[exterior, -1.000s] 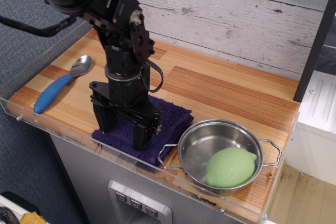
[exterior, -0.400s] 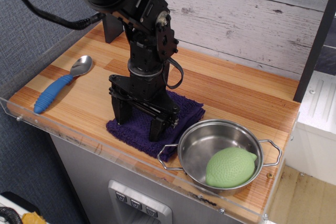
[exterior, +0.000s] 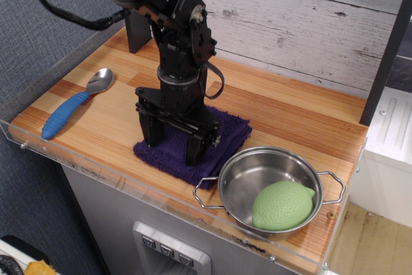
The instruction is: Move the blue towel to the back of the board.
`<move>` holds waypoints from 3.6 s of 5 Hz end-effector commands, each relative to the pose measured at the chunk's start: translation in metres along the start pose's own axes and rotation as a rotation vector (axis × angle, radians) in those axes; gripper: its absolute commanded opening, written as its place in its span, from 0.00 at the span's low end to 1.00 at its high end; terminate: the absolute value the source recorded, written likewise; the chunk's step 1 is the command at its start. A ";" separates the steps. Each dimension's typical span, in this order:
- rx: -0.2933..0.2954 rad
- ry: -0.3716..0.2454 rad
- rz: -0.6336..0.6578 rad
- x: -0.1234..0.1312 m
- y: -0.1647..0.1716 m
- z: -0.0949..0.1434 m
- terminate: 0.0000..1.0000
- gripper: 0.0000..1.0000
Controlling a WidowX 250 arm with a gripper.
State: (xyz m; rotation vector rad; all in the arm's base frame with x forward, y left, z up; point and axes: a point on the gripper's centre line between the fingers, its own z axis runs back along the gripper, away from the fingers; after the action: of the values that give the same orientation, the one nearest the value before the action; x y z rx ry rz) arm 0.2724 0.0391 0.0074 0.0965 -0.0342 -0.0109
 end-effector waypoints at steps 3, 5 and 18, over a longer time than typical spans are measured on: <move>-0.034 0.037 0.008 0.054 0.008 -0.026 0.00 1.00; -0.048 -0.016 -0.049 0.087 -0.006 -0.011 0.00 1.00; -0.025 -0.111 -0.097 -0.014 0.008 0.121 0.00 1.00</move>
State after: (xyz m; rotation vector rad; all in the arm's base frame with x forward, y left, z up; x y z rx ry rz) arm 0.2517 0.0382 0.1175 0.0650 -0.1089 -0.1084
